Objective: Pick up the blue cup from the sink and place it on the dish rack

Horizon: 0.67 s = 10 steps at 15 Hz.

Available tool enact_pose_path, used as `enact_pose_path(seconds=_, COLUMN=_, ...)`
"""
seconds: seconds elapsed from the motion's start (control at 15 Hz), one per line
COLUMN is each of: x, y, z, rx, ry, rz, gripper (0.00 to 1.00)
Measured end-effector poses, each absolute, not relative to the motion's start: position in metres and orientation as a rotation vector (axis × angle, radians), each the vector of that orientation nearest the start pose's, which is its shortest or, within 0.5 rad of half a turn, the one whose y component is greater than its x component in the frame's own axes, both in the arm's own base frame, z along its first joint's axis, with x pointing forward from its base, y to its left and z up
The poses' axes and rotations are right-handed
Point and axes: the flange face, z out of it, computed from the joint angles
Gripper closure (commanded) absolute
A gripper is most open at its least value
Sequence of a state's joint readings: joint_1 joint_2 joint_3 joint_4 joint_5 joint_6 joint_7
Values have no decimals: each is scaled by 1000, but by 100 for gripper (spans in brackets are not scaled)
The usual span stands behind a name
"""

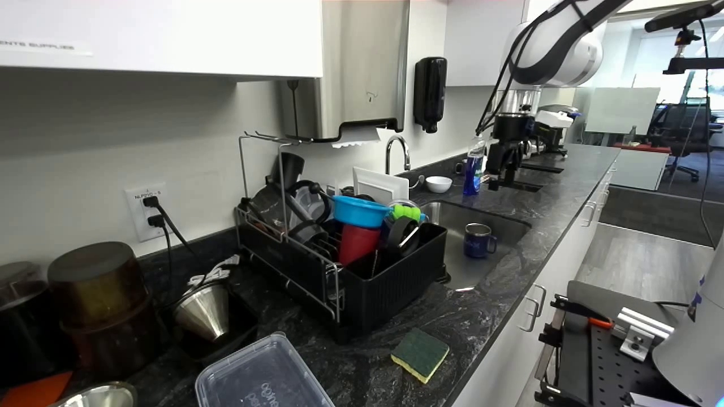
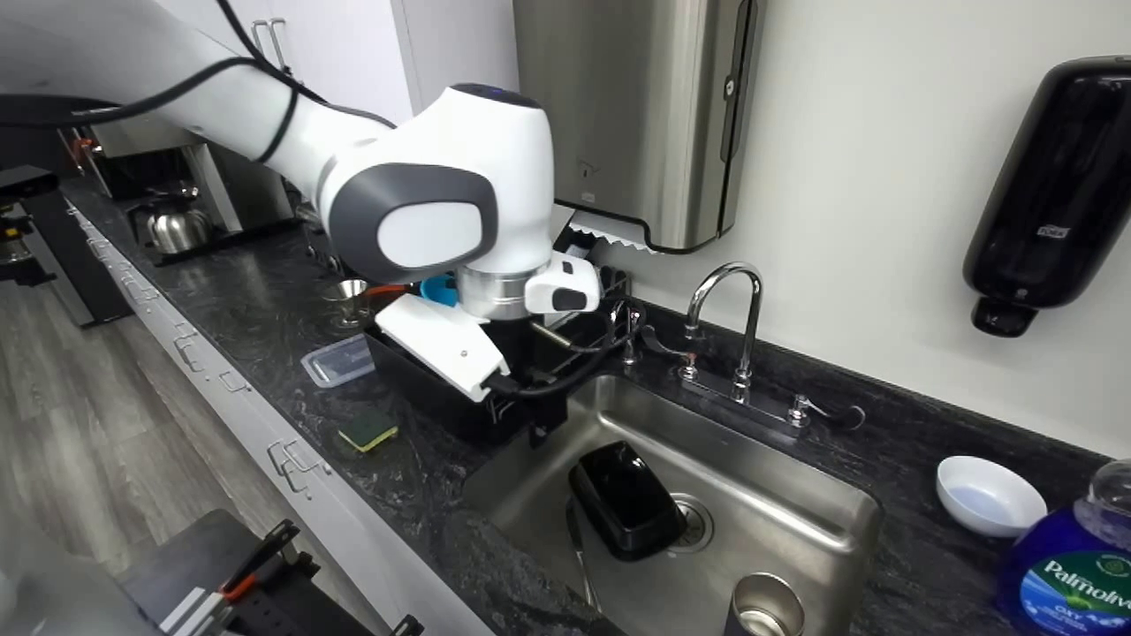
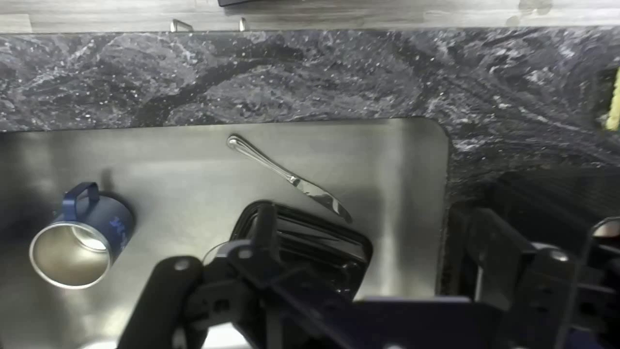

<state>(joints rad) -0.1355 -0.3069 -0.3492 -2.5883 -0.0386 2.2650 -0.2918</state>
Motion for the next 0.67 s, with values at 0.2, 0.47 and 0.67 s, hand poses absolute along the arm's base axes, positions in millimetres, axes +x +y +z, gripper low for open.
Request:
enact_pose_path(seconds=0.2, x=395, y=-221, z=335, rx=-3090, ry=303, rz=23, gripper=0)
enact_pose_path(seconds=0.47, x=422, y=-260, z=311, rx=-3128, ry=387, rz=78, gripper=0)
enact_pose_path(seconds=0.67, x=437, y=-284, z=297, rx=-3144, ry=465, rz=116, gripper=0)
